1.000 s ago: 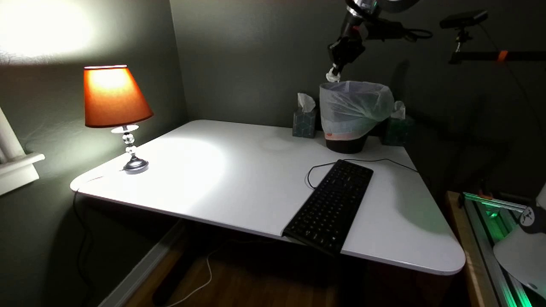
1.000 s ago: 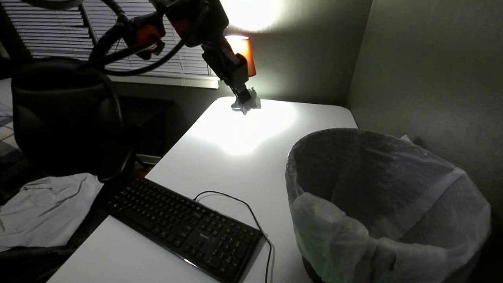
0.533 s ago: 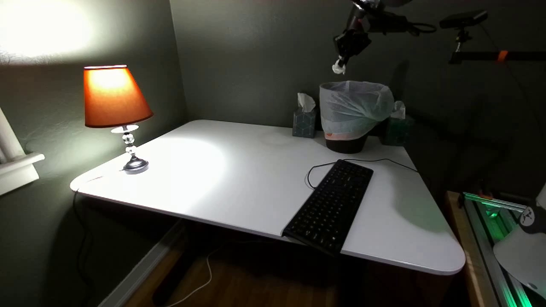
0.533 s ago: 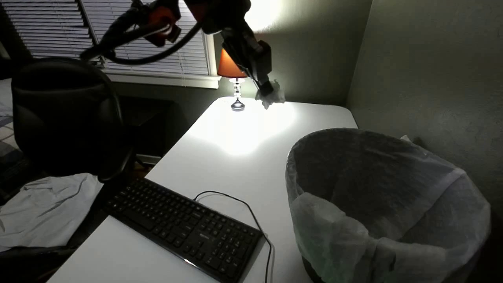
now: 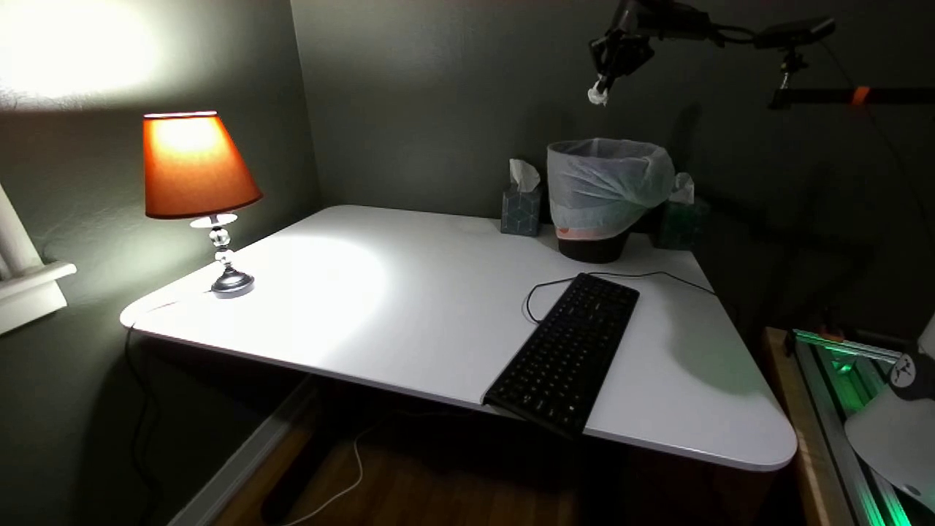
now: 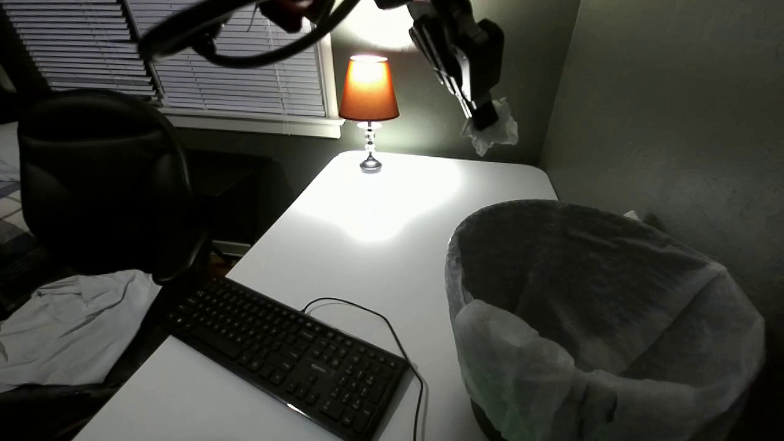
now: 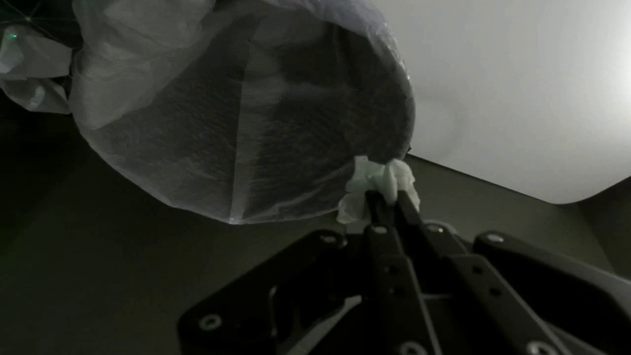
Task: Pick up the white tissue and put it in the black bin
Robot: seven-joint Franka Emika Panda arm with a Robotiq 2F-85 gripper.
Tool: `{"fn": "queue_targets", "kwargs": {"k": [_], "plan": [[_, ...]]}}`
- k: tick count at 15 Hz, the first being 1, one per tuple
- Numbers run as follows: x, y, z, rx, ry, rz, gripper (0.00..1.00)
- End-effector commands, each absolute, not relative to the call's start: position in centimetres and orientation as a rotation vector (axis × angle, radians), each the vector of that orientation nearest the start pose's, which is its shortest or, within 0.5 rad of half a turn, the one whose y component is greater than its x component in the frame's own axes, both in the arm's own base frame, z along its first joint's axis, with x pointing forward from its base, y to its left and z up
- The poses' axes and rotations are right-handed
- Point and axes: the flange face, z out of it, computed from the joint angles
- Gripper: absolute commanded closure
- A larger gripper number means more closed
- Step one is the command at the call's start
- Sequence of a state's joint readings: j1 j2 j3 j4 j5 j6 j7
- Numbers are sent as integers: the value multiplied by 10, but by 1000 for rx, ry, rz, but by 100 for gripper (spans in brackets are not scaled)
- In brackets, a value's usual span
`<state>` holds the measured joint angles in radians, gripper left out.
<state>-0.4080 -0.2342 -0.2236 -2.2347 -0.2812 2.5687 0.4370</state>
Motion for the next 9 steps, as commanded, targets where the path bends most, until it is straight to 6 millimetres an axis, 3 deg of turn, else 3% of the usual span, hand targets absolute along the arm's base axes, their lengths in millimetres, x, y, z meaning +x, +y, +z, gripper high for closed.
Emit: {"fn": "queue_targets", "kwargs": {"k": [1, 9], "plan": [[427, -334, 533, -2838, 1510, -948, 67], [434, -346, 539, -2754, 1608, -986, 8]]}}
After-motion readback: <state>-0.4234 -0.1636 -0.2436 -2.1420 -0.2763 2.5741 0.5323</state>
